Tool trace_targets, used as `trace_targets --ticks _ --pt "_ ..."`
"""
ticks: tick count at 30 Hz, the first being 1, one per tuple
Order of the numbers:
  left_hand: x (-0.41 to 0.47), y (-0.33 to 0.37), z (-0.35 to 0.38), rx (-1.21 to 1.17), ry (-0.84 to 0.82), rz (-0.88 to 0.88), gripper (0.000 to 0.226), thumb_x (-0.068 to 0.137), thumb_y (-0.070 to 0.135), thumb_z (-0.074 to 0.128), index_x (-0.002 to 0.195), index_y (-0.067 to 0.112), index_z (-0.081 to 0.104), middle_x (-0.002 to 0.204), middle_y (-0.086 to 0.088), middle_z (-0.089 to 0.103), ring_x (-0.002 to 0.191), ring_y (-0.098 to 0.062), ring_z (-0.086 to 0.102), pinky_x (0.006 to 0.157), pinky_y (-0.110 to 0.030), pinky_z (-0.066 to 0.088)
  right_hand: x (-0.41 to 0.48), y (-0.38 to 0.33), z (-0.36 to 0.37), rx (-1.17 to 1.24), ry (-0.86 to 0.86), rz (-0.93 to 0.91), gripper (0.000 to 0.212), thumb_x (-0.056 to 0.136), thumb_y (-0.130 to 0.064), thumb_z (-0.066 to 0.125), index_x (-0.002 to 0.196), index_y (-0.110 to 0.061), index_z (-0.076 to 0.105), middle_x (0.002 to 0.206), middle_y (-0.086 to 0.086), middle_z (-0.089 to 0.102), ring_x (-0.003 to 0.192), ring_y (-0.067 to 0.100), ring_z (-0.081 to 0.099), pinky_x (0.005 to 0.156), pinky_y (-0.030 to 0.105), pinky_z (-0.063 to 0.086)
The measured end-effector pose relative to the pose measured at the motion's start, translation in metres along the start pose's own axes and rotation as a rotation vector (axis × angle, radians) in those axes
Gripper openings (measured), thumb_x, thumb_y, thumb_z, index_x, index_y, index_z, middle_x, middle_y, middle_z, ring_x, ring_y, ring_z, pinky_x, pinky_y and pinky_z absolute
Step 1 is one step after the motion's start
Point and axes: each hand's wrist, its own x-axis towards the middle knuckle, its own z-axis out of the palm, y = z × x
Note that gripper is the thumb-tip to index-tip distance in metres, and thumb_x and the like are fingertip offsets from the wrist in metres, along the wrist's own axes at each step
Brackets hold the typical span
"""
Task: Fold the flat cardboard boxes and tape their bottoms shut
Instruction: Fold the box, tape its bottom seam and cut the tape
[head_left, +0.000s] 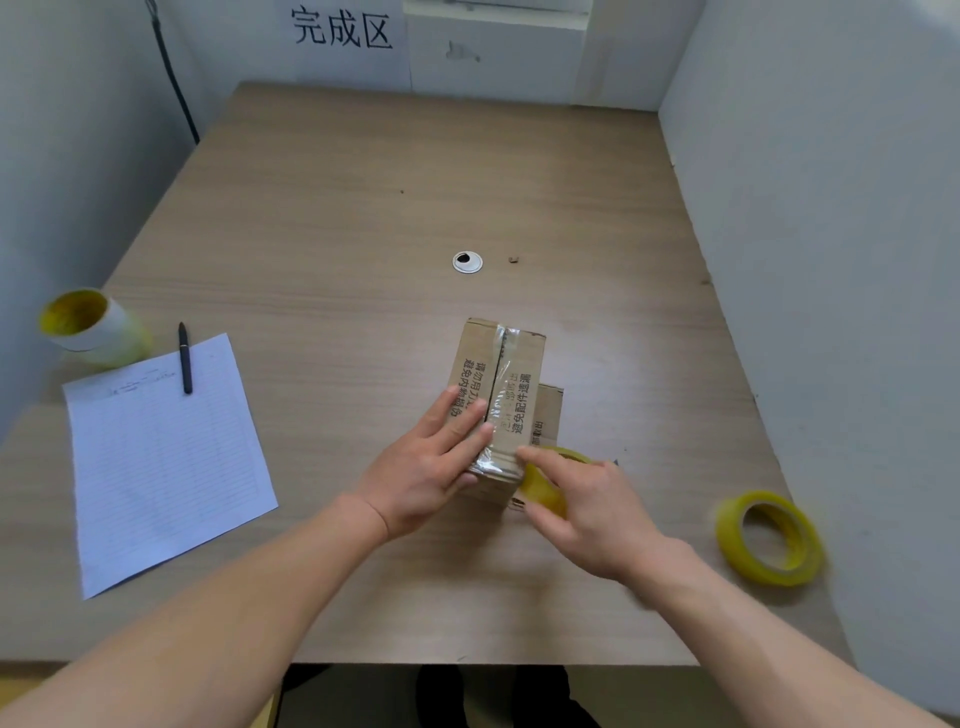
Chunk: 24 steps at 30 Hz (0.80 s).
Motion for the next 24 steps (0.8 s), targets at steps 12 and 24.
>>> trace_targets --ticks 12,24 --pt "0.004 0.044 -0.04 0.182 -0.2 -0.191 0.081 0.081 0.071 0.046 0.141 0.017 0.046 0.125 -0.01 0.056 0.124 -0.038 0.045 0.101 -0.055 0.035 0.01 0.027 -0.036 0.056 -0.275 0.044 0.048 0.075 -0.052 0.061 0.117 -0.032 0.07 0.11 -0.004 0.071 0.103 0.017 0.06 0.09 0.03 0.046" --pt "0.033 0.061 -0.022 0.119 -0.411 -0.076 0.066 0.096 0.063 0.03 0.149 0.025 0.036 0.154 0.0 0.041 0.147 -0.035 0.027 0.106 -0.06 0.038 0.005 0.043 -0.039 0.116 -0.354 0.014 0.037 0.075 -0.054 0.061 0.097 -0.026 0.07 0.094 -0.008 0.065 0.091 0.014 0.053 0.08 0.03 0.043"
